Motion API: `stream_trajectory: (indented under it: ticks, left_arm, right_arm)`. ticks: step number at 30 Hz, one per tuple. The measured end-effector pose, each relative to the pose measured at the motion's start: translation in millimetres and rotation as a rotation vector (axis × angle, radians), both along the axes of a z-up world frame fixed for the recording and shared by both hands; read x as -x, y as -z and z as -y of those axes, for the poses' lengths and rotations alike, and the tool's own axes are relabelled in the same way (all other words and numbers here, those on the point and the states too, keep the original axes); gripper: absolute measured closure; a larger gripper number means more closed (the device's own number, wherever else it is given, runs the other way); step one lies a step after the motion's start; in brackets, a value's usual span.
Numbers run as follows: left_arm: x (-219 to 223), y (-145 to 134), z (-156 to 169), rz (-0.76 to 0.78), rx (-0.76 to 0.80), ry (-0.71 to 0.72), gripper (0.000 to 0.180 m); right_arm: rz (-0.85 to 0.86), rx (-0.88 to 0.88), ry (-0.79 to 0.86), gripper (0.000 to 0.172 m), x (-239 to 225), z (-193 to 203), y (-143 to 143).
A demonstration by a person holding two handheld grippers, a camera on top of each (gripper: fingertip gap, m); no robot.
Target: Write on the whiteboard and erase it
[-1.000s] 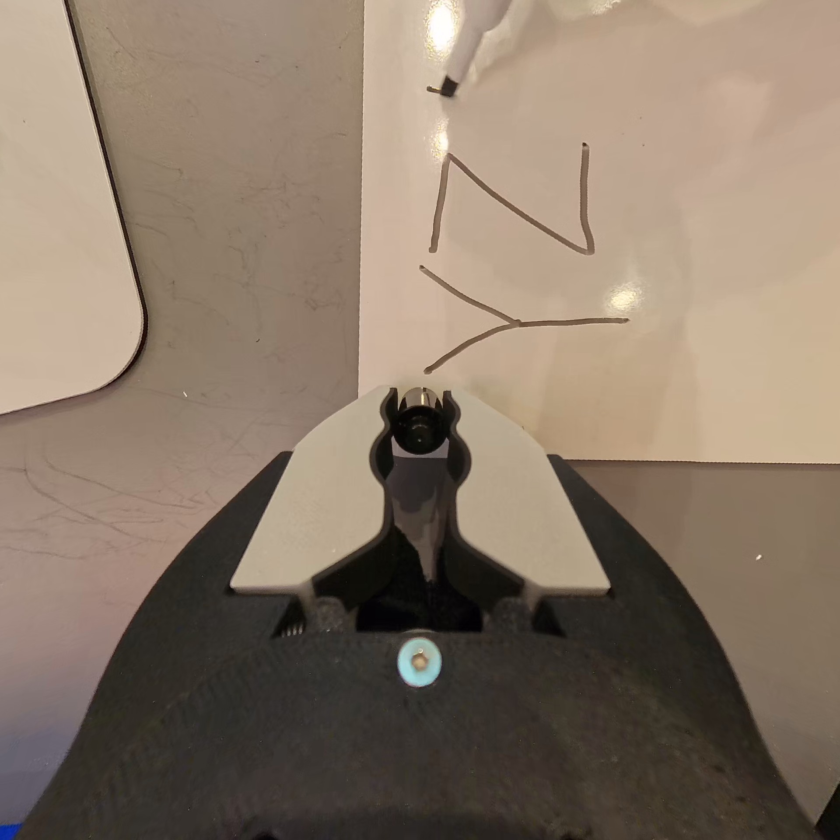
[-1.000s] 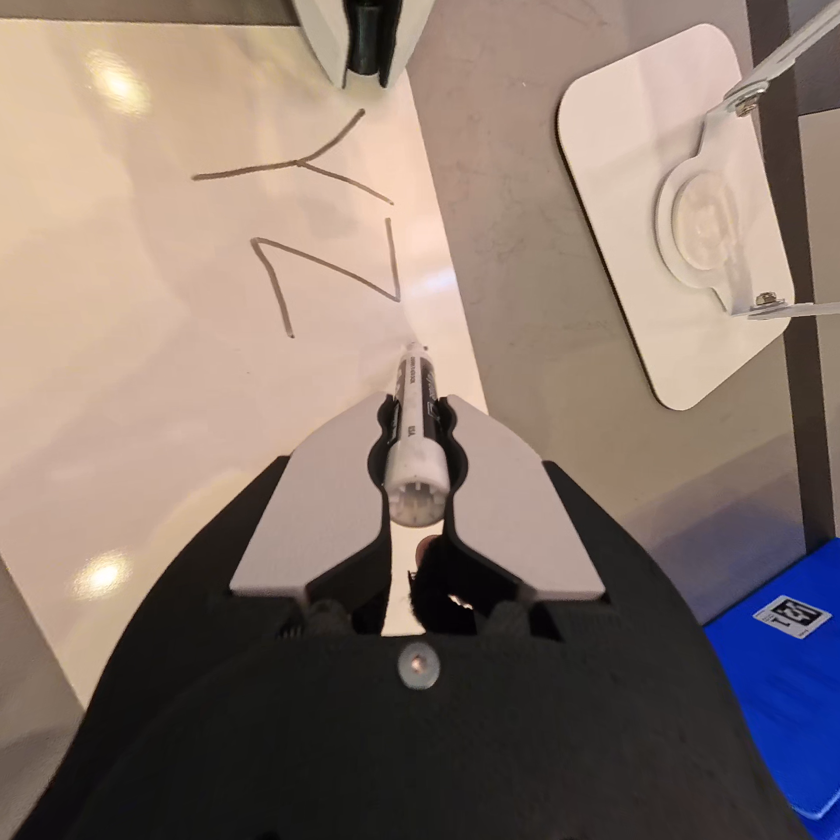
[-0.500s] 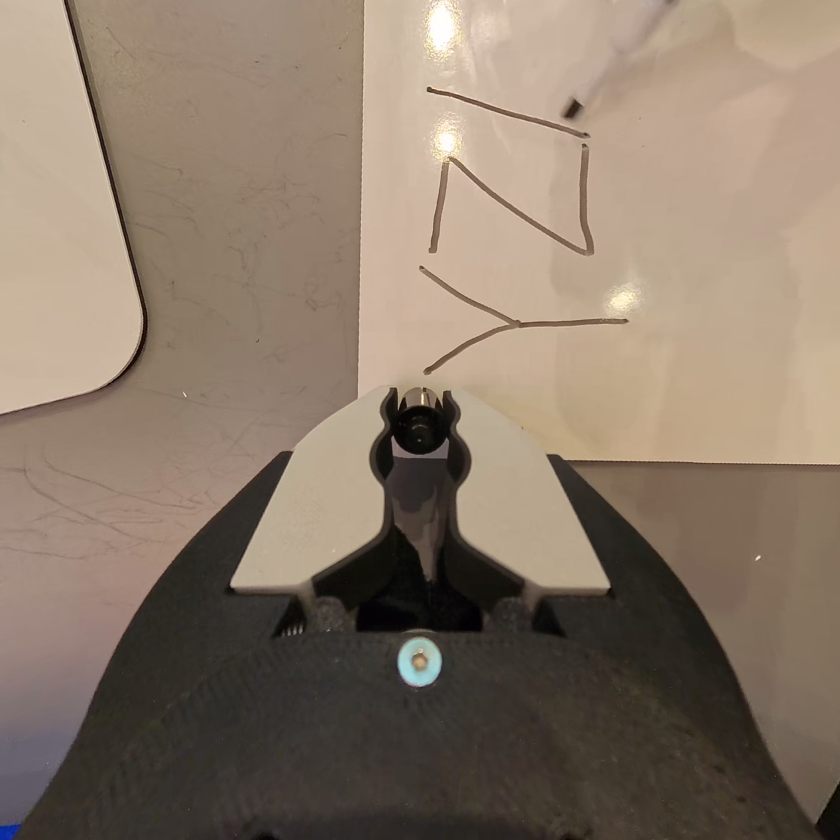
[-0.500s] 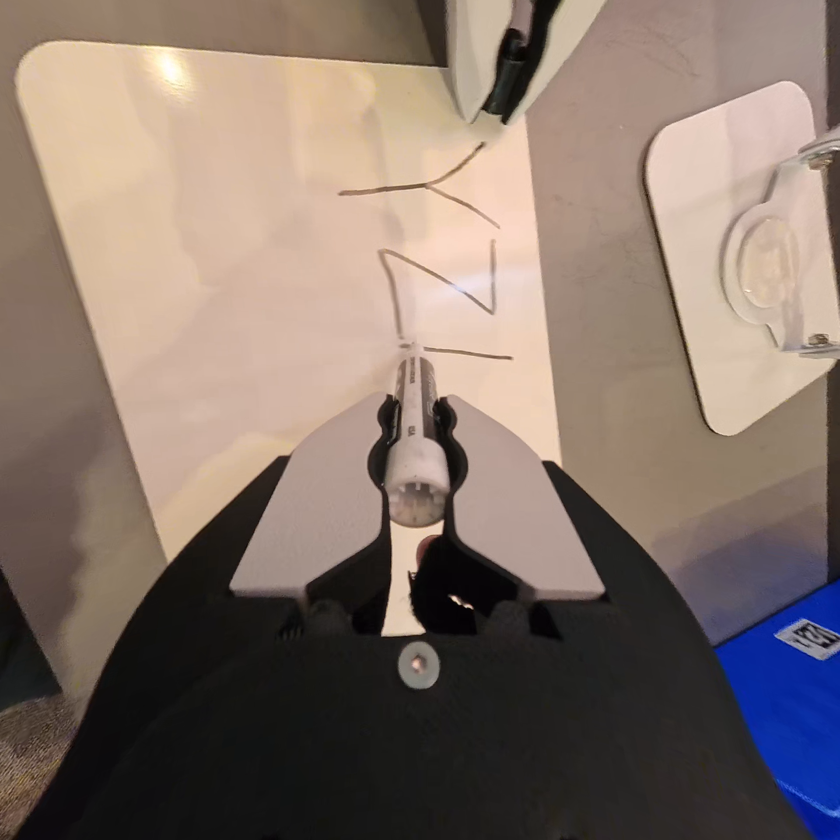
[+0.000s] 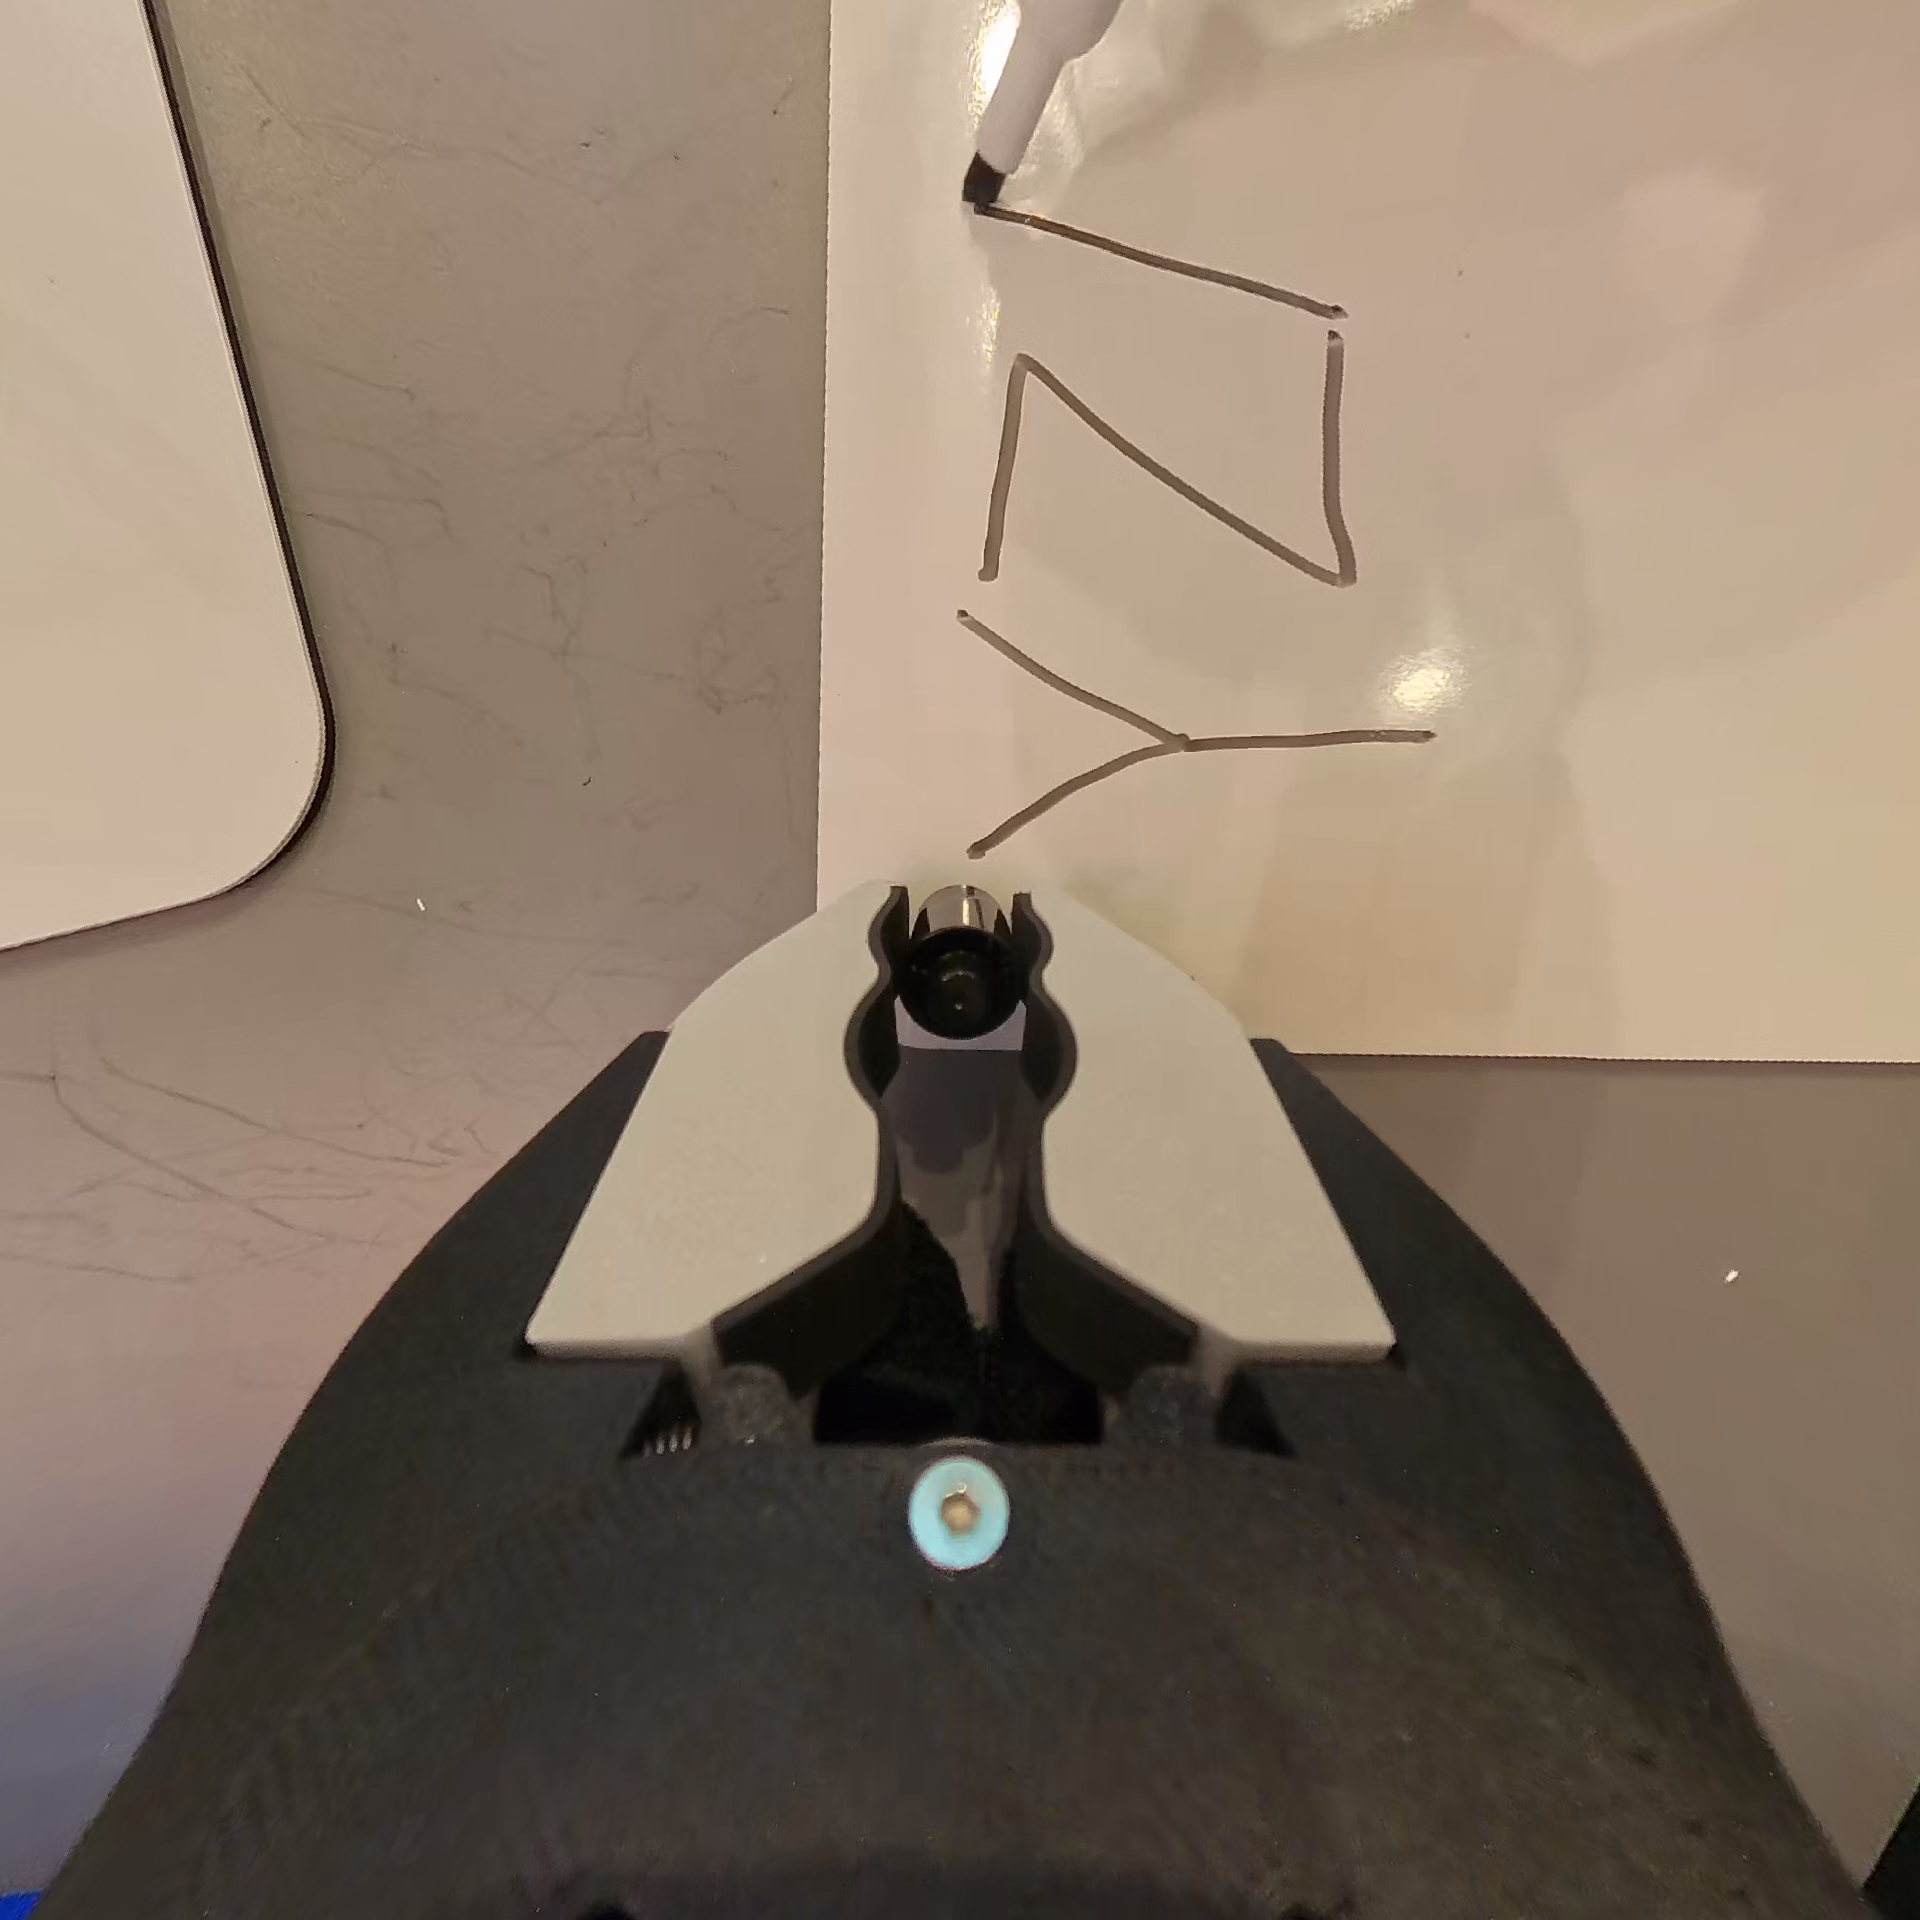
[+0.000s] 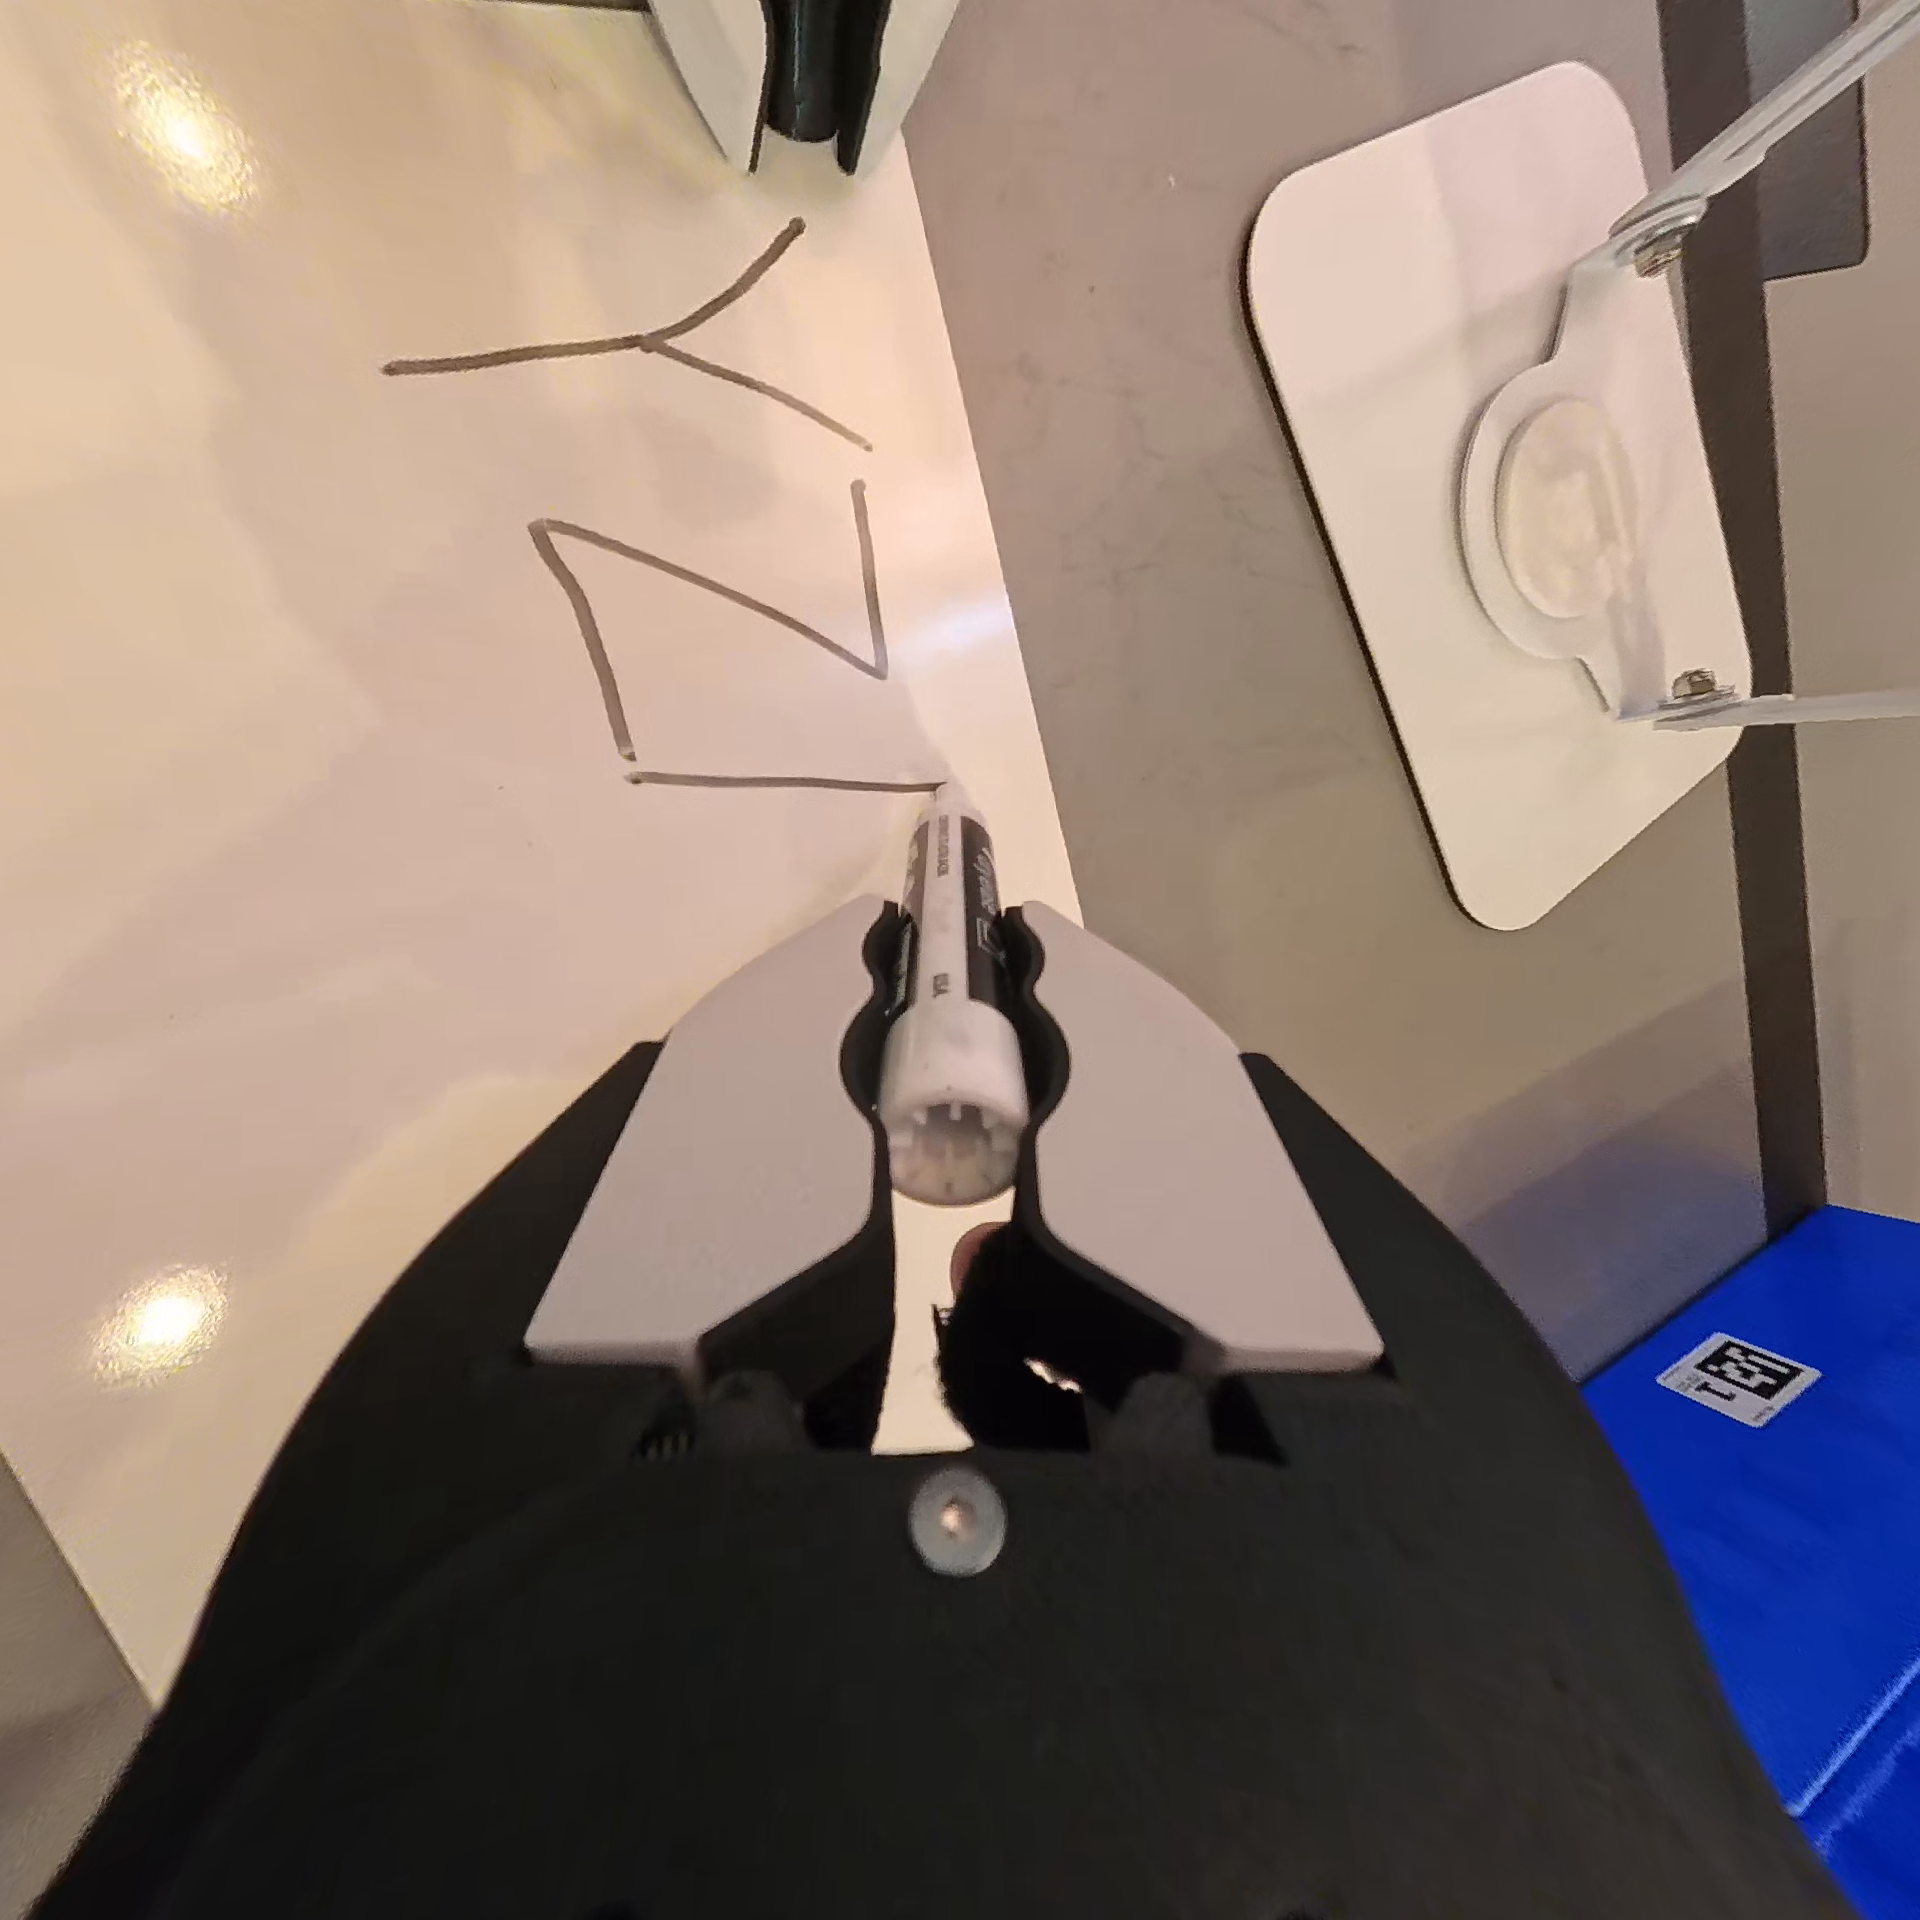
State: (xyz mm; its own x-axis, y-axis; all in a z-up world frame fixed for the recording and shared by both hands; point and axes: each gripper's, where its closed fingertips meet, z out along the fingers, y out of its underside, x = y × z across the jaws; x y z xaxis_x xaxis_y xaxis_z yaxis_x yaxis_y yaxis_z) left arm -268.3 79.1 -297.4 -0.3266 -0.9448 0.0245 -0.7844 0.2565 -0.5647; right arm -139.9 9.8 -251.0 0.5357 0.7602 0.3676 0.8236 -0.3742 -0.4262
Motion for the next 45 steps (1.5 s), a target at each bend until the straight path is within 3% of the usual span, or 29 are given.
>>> stream_trajectory:
  ticks: [1, 16, 30, 45]
  left_arm:
    - [0, 0, 0, 0.000, 0.000, 0.000, 0.161]
    - [0, 0, 0, -0.001, -0.001, -0.001, 0.161]
    - [0, 0, 0, 0.000, 0.002, -0.001, 0.161]
    - [-1, 0, 1, 0.001, 0.004, 0.000, 0.161]
  right_arm:
    - [-0.002, 0.005, -0.001, 0.152, 0, 1, 0]
    - [-0.001, 0.074, -0.041, 0.152, 3, 61, -2]
    - [-0.030, -0.005, -0.063, 0.152, 17, 28, -9]
    - [0.011, 0.034, -0.032, 0.152, -3, 36, -1]
